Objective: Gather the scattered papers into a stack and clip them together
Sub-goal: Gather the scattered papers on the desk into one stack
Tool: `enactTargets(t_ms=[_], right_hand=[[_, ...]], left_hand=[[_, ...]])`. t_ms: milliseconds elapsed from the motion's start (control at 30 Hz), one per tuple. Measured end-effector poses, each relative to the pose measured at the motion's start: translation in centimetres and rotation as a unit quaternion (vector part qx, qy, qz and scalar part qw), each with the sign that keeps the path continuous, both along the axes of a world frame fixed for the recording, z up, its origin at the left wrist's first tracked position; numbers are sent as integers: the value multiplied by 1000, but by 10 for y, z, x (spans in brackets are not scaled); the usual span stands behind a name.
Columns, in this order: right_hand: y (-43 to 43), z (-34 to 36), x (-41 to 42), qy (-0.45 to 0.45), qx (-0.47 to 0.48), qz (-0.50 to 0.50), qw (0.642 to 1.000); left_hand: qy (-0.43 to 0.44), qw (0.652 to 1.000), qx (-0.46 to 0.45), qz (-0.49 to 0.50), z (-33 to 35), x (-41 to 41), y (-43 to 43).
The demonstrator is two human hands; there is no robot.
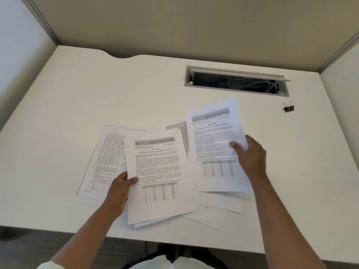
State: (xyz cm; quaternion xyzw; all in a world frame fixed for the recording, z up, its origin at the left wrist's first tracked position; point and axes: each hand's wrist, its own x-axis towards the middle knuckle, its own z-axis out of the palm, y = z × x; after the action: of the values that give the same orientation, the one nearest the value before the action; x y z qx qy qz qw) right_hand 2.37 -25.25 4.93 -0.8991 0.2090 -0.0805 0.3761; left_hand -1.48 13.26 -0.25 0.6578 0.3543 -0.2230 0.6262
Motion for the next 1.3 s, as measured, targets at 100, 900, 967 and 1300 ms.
enactTargets(t_ms=[100,900,967,1300], right_hand=[[0,43,8,-33,136,-5,990],[156,-61,-28,99,102,65,988],[141,-60,-23,87,73,21,993],[48,-57,-34,237,-96,-196,947]], left_hand=[[0,1000,-3,-1,2,1,2],[-14,999,12,-40,5,4,2],[-8,998,32,-44,2,5,3],[-22,997,60,-48,-5,13,9]])
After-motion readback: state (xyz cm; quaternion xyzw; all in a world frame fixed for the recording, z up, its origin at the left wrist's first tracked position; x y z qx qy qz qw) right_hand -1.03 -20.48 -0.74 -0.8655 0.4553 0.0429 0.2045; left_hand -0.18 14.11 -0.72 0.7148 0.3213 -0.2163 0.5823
